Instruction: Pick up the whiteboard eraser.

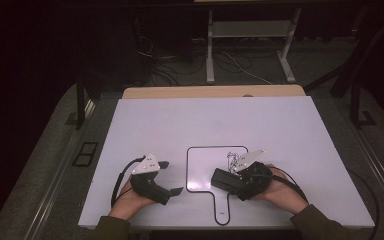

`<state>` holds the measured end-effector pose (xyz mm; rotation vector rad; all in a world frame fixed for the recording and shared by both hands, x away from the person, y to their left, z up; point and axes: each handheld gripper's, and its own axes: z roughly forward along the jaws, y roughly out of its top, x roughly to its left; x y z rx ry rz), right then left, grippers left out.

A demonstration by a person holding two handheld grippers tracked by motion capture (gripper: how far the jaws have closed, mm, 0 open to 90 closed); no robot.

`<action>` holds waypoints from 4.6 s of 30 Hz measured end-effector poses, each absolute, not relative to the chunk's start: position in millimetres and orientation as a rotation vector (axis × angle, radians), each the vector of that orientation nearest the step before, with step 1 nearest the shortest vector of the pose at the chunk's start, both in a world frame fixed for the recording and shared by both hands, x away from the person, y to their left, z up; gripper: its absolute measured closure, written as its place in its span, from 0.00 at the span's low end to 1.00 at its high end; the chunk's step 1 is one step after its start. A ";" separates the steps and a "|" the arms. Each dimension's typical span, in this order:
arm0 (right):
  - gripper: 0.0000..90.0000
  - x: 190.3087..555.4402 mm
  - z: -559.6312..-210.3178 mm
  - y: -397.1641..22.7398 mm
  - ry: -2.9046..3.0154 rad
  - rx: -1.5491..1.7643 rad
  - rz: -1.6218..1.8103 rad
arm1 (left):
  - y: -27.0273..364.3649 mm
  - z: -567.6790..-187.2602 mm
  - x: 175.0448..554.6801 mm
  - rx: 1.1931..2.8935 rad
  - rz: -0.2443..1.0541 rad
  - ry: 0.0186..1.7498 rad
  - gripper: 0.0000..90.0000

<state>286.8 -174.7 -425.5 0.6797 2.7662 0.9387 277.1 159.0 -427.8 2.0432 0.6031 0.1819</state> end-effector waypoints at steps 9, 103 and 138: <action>0.35 284.4 -427.7 -173.0 2.784 0.645 0.896 | 159.2 -427.6 277.0 2.042 0.182 0.602 0.00; 0.43 364.3 -399.2 -197.6 2.683 0.850 0.947 | 157.8 -427.3 276.1 2.036 0.177 0.601 0.00; 0.43 374.9 -428.5 -192.4 2.725 0.889 0.845 | 157.9 -427.6 276.2 2.046 0.172 0.588 0.00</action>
